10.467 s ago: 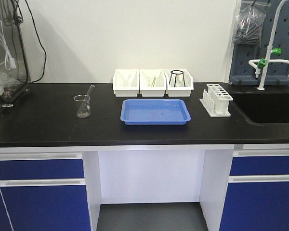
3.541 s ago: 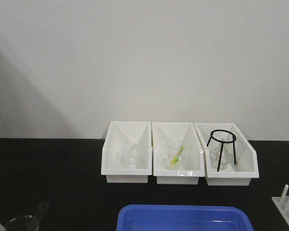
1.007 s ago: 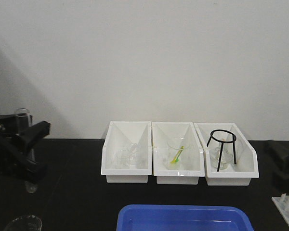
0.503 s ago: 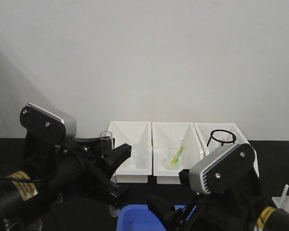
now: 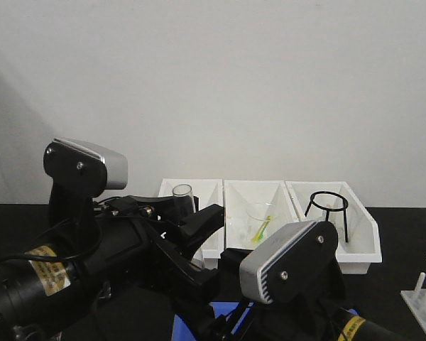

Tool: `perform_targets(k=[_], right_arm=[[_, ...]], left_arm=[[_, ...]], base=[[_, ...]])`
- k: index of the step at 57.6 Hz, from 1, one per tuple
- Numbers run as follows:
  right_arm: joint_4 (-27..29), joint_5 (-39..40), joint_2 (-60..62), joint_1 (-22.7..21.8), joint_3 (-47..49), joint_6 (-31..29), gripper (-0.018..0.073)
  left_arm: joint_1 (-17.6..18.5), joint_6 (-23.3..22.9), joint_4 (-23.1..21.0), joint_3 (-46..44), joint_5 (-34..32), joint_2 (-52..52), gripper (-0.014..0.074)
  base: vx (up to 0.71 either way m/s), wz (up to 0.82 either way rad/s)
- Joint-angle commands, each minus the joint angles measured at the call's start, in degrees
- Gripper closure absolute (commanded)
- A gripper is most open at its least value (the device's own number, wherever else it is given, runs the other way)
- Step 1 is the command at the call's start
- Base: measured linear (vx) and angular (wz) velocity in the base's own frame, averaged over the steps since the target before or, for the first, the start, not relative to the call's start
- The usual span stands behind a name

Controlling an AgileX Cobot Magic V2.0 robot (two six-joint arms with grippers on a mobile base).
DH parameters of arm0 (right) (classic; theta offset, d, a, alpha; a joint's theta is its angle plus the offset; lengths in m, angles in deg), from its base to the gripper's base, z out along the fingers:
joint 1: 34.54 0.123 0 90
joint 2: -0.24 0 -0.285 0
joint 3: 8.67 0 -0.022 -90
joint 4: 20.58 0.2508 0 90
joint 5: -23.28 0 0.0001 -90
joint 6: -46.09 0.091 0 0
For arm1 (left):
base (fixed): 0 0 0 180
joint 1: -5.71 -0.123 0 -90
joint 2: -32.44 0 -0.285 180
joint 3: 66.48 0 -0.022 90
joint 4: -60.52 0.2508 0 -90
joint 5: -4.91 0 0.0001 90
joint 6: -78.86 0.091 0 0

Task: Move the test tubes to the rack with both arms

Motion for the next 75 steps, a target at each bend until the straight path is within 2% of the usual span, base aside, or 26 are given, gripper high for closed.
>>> perform_targets(k=[1,14,28,34,52,67,75], right_arm=[[-0.2,6.9,1.2,-0.1,1.9,0.1,0.0050],[-0.2,7.1,1.2,-0.1,1.9,0.1,0.0050],[-0.2,7.2,1.2,-0.1,1.9,0.1,0.0084],[-0.2,7.2,1.2,-0.1,1.9,0.1,0.0178],[-0.3,7.2,1.2,-0.1,1.9,0.0,0.0574],[-0.3,7.2,1.2,-0.1,1.9,0.0,0.0570],[-0.3,7.2,1.2,-0.1,1.9,0.0,0.0568]], left_arm=[[1.1,-0.6,-0.1,-2.1,-3.9,1.3,0.0611],[4.8,-0.6,-0.1,-2.1,-3.0,1.3,0.0611],[4.8,-0.4,-0.1,-2.1,-2.6,1.3,0.0611],[4.8,-0.4,-0.1,-2.1,-2.6,1.3,0.0611],[4.8,-0.4,-0.1,-2.1,-2.5,1.3,0.0611],[4.8,-0.5,-0.1,-2.1,-2.5,1.3,0.0601],[4.8,-0.4,0.0,-2.1,-2.6,1.3,0.0526]], base=[[0.00,0.00],[0.00,0.00],[0.00,0.00],[0.00,0.00],[0.00,0.00],[0.00,0.00],[0.00,0.00]])
